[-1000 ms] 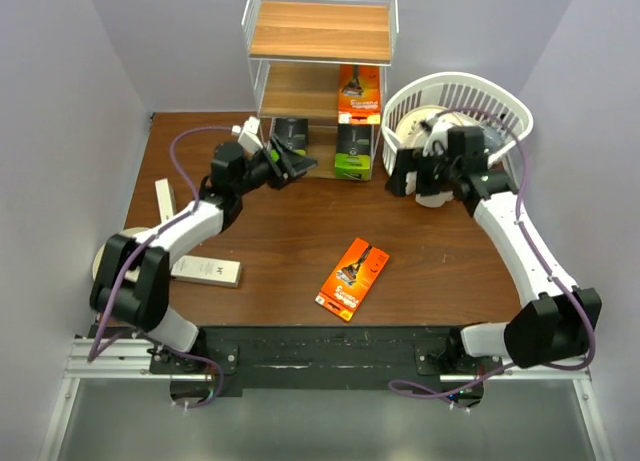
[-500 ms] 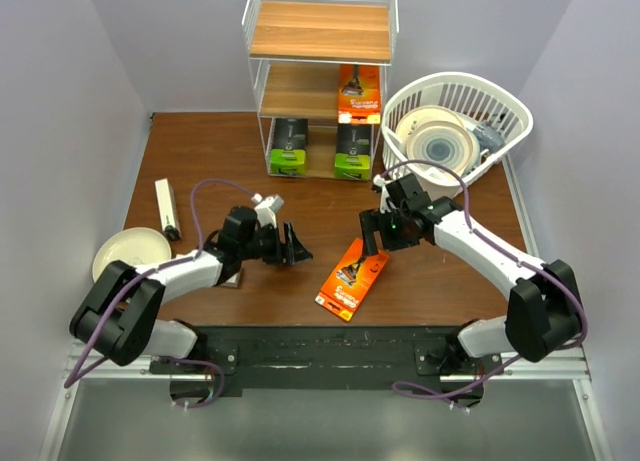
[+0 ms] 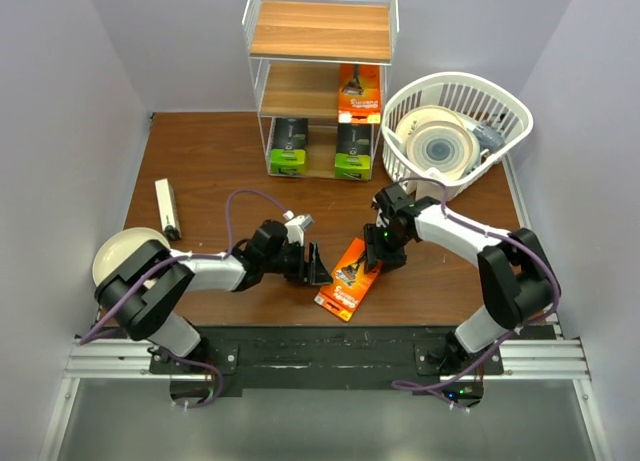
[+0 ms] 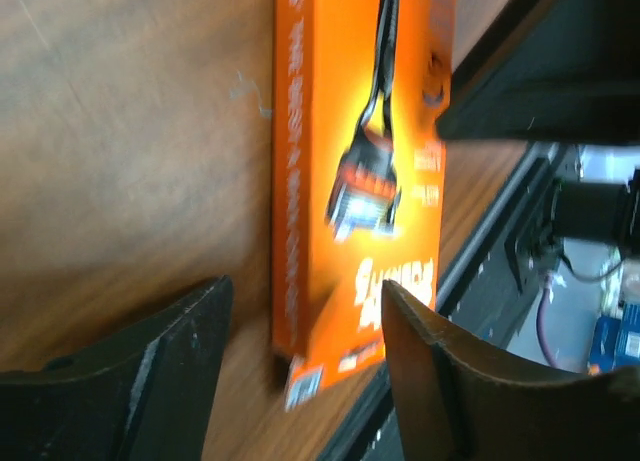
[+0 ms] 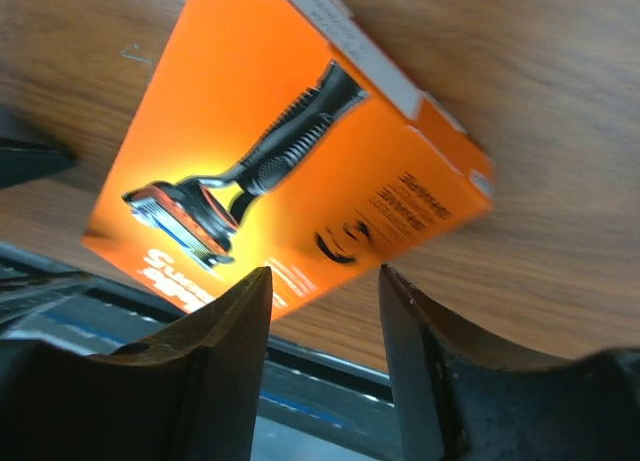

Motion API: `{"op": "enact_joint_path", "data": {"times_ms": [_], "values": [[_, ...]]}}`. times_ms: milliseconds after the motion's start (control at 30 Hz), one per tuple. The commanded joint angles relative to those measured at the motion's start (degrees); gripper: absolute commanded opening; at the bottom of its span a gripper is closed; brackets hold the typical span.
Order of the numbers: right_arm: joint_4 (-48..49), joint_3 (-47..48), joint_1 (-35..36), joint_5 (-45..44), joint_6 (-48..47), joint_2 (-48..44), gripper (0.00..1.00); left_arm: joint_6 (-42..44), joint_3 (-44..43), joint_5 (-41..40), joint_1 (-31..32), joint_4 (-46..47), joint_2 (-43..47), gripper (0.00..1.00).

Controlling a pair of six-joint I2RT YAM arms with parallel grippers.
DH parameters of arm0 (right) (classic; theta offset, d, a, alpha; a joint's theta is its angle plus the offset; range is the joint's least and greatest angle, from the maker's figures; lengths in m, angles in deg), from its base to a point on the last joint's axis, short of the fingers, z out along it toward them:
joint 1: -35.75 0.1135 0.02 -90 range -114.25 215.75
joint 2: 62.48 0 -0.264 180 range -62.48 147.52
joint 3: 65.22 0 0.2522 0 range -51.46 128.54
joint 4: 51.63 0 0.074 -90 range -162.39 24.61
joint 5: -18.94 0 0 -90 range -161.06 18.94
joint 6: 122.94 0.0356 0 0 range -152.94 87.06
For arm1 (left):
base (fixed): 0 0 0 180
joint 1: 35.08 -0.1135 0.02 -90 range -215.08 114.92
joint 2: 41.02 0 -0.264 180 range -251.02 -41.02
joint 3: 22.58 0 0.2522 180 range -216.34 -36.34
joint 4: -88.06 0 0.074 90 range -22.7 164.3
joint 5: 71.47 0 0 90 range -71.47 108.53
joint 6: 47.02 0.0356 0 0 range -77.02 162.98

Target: Place and organize the shaving razors onto the shelf

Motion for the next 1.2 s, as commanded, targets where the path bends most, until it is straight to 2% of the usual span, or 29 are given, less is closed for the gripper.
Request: {"op": "enact_joint_path", "data": {"times_ms": [0,100,133,233,333,467,500,533,600,633,667,733,800,1000,1067,1167], "values": [[8.62,-0.84,-0.76,8.57,9.99,3.78,0.47,-0.10,-4.52,-4.10,0.16,-0.36,-3.70,0.63],[14.08,1.53,-0.32,9.38,12.29,7.02,0.44,0.61,-8.39,-2.60,-0.02,-1.41,-6.51,0.48],[15.13,3.19,-0.32,9.46,12.39,7.99,0.43,0.96,-10.32,-3.12,-0.11,-2.81,-7.73,0.39],[15.75,7.92,-0.32,9.73,12.56,12.91,0.40,2.19,-13.57,-5.49,-1.68,-6.59,-9.41,0.28],[16.45,12.67,-0.32,9.72,13.53,17.21,0.40,2.19,-15.16,-6.37,-5.90,-7.48,-10.47,0.21],[18.39,17.96,-0.32,9.20,13.18,21.53,0.40,3.77,-18.50,-7.43,-13.27,-7.83,-12.31,0.19],[18.56,19.01,-0.32,8.94,12.66,22.24,0.41,3.86,-19.38,-7.26,-14.16,-8.00,-12.67,0.19],[18.91,20.68,-0.32,8.76,12.39,23.29,0.43,3.86,-20.78,-6.04,-14.95,-8.35,-12.93,0.25],[18.39,22.01,-0.32,7.97,11.60,23.39,0.58,3.77,-21.84,-5.50,-16.02,-9.32,-12.32,0.35],[17.95,23.06,-0.32,7.53,11.51,23.12,0.64,3.69,-22.20,-6.63,-16.10,-11.06,-10.49,0.48],[17.69,23.24,-0.49,7.44,11.51,21.99,0.73,3.60,-21.85,-7.07,-16.28,-11.69,-9.25,0.53],[17.51,22.11,-0.50,7.96,11.33,19.88,0.77,3.69,-19.23,-8.39,-16.72,-13.09,-4.79,0.64],[17.77,20.26,-0.41,8.32,11.86,16.80,0.80,3.34,-15.98,-9.01,-18.30,-12.76,-0.13,0.69],[20.23,11.83,-0.32,9.46,12.57,13.02,0.83,5.00,-2.01,-3.50,-24.89,-12.32,6.66,0.69],[21.72,9.98,-0.23,11.20,11.61,13.10,0.84,5.36,0.81,-1.64,-25.24,-9.87,7.28,0.68],[25.58,8.13,-0.32,15.86,12.30,15.21,0.83,2.46,6.00,3.46,-25.42,-0.82,6.93,0.68]]}}
